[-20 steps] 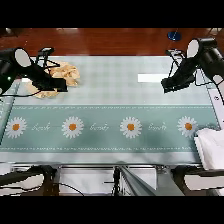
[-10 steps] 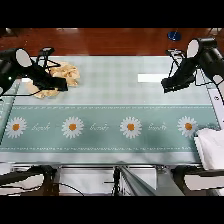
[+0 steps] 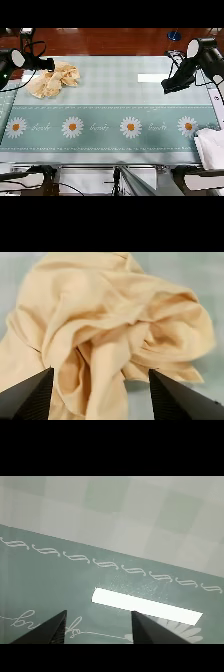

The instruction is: Fold the shirts.

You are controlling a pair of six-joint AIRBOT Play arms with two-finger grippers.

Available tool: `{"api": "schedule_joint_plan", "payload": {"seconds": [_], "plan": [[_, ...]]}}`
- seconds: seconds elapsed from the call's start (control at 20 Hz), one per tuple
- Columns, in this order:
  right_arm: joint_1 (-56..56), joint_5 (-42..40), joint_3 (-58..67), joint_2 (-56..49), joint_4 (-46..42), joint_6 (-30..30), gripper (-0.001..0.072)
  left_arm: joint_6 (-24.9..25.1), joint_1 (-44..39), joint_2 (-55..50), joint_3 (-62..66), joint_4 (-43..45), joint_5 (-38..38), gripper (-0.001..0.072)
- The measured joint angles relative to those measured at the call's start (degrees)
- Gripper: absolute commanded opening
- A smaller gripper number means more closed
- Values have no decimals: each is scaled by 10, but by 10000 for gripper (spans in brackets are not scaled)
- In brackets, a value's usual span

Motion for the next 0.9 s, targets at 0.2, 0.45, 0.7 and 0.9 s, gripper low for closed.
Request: {"api": "schedule_joint_plan", "payload": {"seconds": [0.2,0.45,0.7,0.9], "plan": [[0,0,0,0,1,0,483,0,14,-61,14,4,36,720],[0,-5,0,0,23,0,482,0,18,-130,27,6,50,720],[0,-9,0,0,47,-1,482,0,21,-162,35,6,49,26],[0,-10,0,0,52,-2,478,-7,22,-163,92,7,-22,25]]}}
